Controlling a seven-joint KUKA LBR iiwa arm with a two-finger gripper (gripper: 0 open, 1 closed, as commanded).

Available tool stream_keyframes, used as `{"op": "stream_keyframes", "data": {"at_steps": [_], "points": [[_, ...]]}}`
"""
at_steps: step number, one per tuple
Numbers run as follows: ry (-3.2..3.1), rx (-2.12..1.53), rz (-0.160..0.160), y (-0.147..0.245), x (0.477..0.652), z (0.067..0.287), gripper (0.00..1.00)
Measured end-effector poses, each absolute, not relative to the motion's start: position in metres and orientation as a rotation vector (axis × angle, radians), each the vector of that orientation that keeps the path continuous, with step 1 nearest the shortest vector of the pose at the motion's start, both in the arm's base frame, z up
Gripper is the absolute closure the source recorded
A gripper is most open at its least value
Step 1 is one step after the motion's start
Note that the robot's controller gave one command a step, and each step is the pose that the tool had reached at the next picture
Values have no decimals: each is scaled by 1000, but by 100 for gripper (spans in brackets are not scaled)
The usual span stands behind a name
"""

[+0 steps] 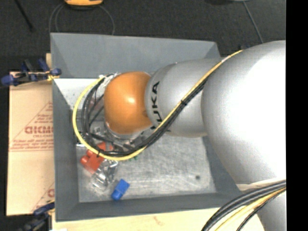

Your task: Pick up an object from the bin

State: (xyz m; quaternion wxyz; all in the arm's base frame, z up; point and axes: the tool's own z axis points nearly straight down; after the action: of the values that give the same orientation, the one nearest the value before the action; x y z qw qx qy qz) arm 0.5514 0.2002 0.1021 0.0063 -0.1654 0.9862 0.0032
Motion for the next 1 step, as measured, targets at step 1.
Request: {"op": "stream_keyframes", "data": {"at_steps": [1], "points": [[3068,-576,16,203,555,99,0]]}}
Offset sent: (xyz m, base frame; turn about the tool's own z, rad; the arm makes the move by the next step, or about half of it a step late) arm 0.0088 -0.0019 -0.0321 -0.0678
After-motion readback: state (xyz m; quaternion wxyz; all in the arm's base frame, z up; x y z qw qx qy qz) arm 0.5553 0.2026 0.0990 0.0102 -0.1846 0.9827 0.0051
